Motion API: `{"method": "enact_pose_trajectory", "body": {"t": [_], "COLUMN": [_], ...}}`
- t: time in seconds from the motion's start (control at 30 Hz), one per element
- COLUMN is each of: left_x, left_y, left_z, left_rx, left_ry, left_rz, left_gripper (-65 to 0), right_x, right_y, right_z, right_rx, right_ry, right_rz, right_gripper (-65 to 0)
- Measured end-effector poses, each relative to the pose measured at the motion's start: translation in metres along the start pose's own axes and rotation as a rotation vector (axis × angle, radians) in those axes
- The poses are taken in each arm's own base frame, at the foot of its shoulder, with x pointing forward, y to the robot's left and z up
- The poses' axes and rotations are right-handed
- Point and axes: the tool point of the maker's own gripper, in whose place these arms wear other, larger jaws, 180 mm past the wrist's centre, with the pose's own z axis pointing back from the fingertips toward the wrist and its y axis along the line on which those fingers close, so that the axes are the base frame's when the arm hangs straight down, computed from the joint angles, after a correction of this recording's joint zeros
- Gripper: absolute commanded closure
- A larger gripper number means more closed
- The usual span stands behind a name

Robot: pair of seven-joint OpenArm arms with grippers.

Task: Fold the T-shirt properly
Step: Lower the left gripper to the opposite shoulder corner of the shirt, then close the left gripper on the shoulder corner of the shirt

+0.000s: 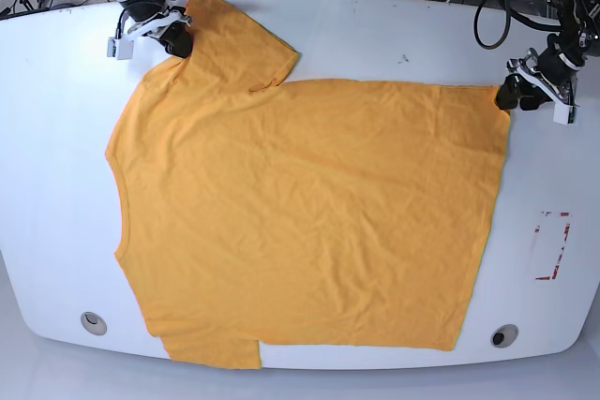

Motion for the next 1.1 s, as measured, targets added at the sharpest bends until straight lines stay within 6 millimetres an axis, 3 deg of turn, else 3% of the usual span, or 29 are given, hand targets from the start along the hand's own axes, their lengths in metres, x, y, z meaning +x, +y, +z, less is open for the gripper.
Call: {"method": "enact_pose_trajectory", "body": {"t": [0.53,1.1], "left_x": [0.003,0.003], "left_y": [-0.016,-0.017], "left_z": [-0.014,-0.019], "left_rx": [-0.059,-0.093], "left_ry": [-0.019,-0.038], "left_rz": [0.014,0.057], "left_gripper": [-35.5,-38.6], "right_x": [0.001,0.001], "right_y": [0.000,0.000], "right_z": [-0.001,-0.002], "right_rx": [0.002,0.002], "right_ry": [0.003,0.004], "right_rz": [0.003,0.005], "right_gripper": [-0.2,0.0]}}
